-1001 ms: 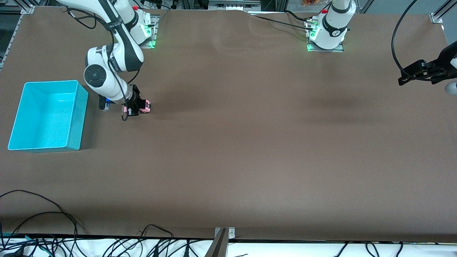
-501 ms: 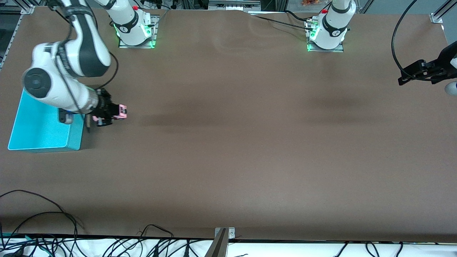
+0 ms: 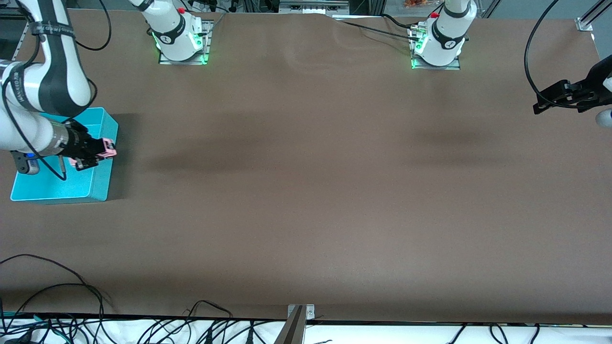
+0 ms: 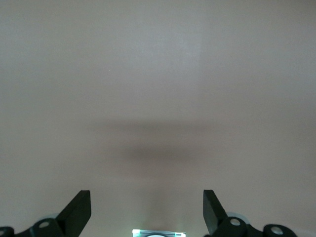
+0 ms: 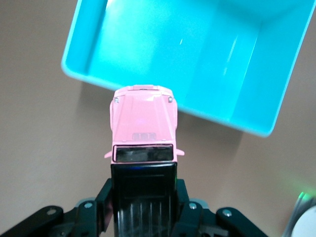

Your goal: Wind and store pink jeep toy

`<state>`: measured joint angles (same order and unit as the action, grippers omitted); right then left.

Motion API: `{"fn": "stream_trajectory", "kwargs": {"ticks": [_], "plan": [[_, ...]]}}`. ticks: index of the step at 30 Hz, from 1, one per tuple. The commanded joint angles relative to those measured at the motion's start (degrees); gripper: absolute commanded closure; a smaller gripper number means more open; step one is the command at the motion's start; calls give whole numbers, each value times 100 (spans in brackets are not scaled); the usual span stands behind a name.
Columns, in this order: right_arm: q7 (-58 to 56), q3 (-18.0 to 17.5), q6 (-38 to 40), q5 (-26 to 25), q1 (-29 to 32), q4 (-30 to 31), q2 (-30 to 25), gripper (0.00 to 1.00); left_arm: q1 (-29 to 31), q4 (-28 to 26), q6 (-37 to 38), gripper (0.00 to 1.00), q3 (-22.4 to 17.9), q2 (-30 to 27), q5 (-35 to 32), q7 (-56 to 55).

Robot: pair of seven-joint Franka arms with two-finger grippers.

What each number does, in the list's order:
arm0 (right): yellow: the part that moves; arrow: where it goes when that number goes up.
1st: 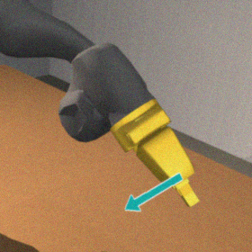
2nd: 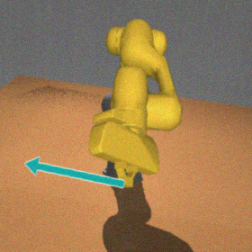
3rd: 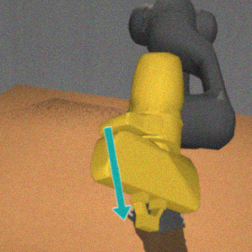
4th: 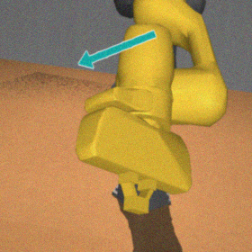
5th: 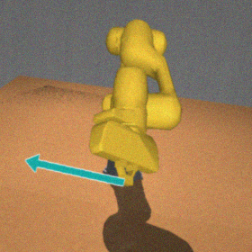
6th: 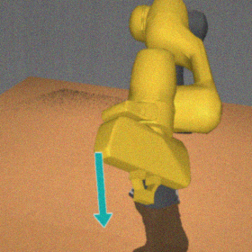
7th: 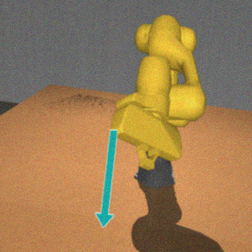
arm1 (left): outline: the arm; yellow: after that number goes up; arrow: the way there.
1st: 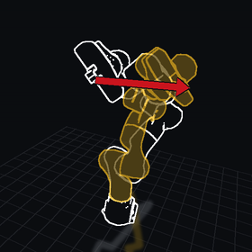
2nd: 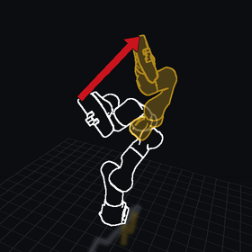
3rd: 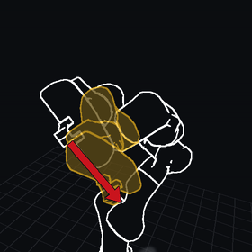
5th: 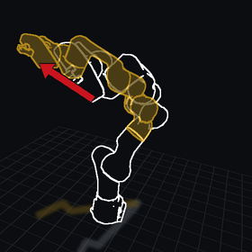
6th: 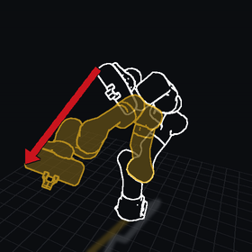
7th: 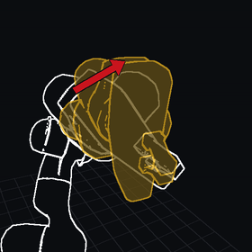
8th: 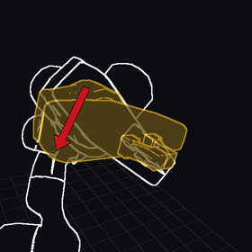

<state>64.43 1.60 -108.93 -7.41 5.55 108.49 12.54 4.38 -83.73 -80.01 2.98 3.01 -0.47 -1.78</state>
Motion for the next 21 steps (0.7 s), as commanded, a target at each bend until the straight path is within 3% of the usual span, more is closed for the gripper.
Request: {"fn": "stream_trajectory", "kwargs": {"ticks": [1,13,21], "plan": [[-747,-63,-14,-349,464,-196,319,79,27,128,100,0,10,59,90,-41],[-2267,-63,-691,-481,1571,-65,750,79,27,128,100,0,10,59,90,-41],[-2347,-63,-1165,-472,1879,181,1014,79,27,128,100,0,10,59,90,-41]]}}
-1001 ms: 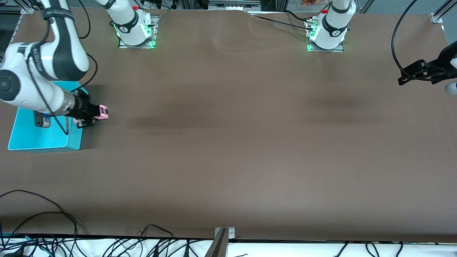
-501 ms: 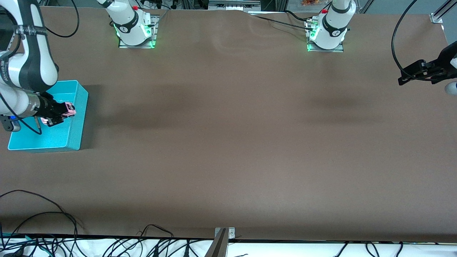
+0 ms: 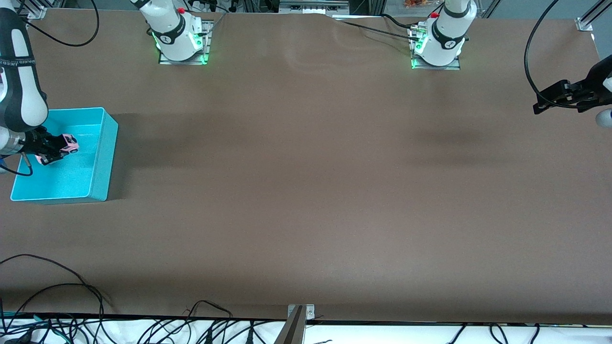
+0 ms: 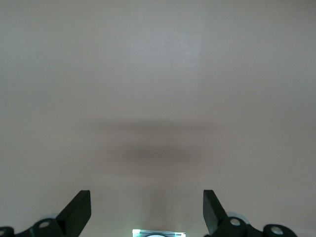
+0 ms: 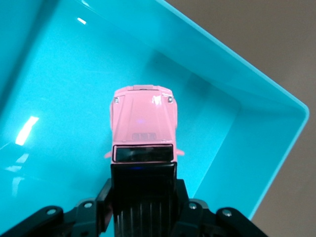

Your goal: Wind and store pink jeep toy

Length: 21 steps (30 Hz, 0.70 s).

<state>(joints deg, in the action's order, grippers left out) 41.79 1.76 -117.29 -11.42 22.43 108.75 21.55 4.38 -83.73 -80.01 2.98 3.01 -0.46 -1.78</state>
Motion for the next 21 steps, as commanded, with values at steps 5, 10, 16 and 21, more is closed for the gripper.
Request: {"fn": "stream_trajectory", "kwargs": {"ticks": [5,10,16,21], "plan": [[-66,-80,-803,-62,306,427,201,79,27,129,99,0,10,59,82,-41],[13,-88,-989,-45,306,576,236,78,27,129,99,0,10,59,90,-41],[13,-88,-1191,-36,306,603,420,57,27,129,99,0,10,59,90,-41],[13,-106,-1138,-36,297,621,368,0,27,129,99,0,10,59,90,-41]]}}
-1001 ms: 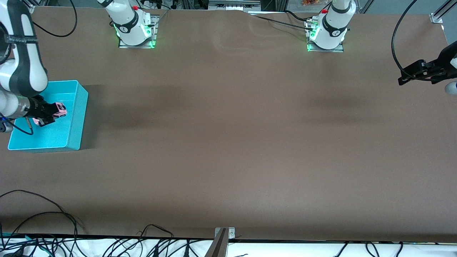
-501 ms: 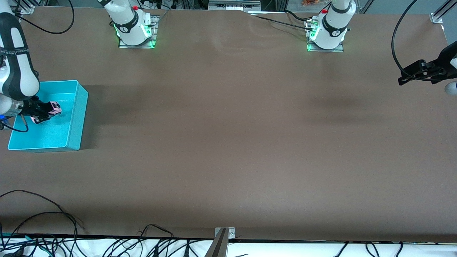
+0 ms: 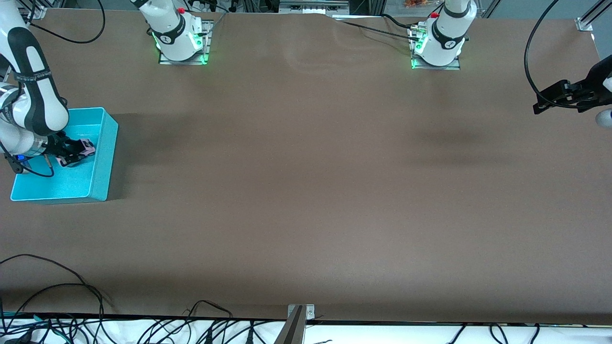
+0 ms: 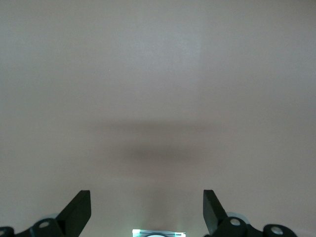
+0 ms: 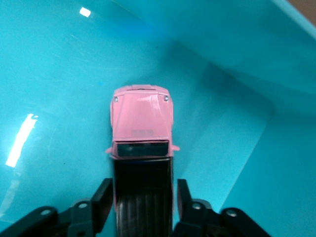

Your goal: Wind and store pink jeep toy

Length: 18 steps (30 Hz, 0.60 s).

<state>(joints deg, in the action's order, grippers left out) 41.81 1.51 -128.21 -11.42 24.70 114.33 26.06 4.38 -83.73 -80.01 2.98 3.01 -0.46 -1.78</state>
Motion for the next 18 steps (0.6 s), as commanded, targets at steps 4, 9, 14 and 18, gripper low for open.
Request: {"fn": "stream_trajectory", "kwargs": {"ticks": [4,9,14,18], "plan": [[12,-124,164,-45,43,2,-180,0,27,129,99,0,10,50,90,-41],[-76,-300,743,-54,34,-252,-505,0,27,129,99,0,1,59,90,-41],[12,-660,1902,-45,34,-963,-602,0,27,129,99,0,1,59,82,-41],[187,-915,2808,-45,34,-1719,-602,0,27,129,99,0,10,50,82,-41]]}}
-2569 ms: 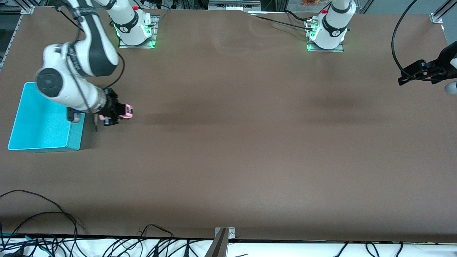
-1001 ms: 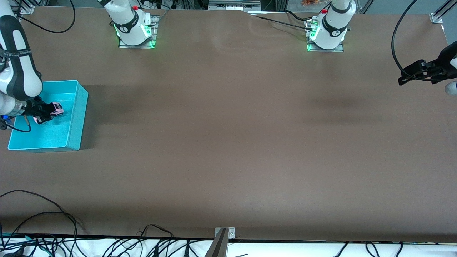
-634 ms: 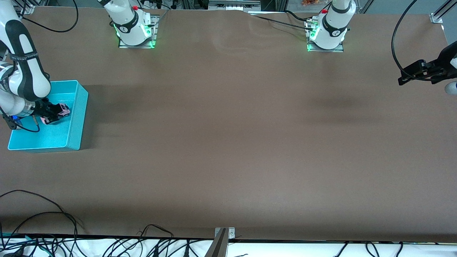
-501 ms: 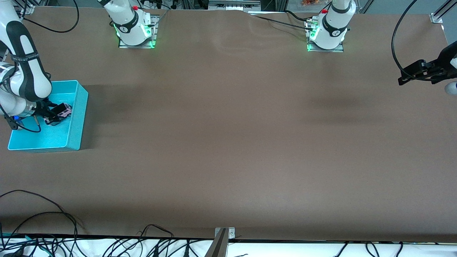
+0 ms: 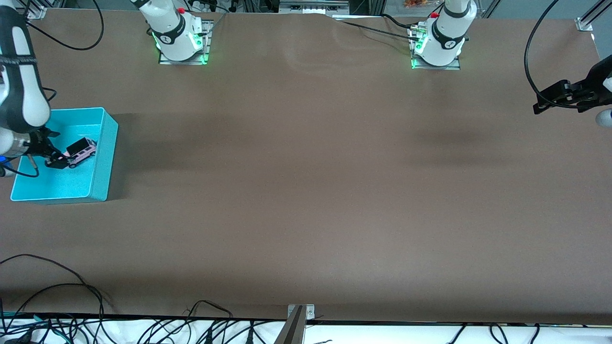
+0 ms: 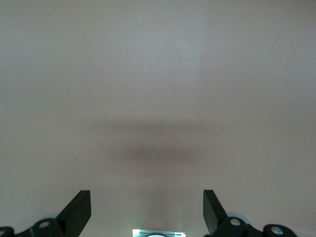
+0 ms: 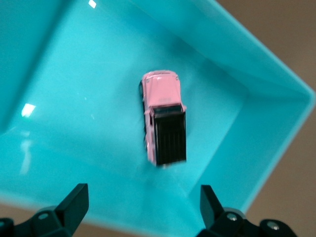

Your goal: Wind and store pink jeep toy

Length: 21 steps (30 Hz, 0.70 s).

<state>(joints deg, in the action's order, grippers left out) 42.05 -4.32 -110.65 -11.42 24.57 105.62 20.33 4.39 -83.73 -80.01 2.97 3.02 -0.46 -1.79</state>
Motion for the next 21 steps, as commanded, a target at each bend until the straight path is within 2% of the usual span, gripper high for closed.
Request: {"fn": "stream_trajectory", "kwargs": {"ticks": [1,6,13,21], "plan": [[172,-411,1272,-45,48,-1024,-30,0,27,129,108,0,10,50,82,-41],[189,-816,2046,-45,48,-1588,-30,0,27,120,108,0,1,50,90,-41],[145,-1202,2644,-45,48,-2317,-30,0,27,111,108,0,1,50,82,-41],[102,-1792,2724,34,56,-2503,-196,0,36,111,108,0,1,50,82,-41]]}}
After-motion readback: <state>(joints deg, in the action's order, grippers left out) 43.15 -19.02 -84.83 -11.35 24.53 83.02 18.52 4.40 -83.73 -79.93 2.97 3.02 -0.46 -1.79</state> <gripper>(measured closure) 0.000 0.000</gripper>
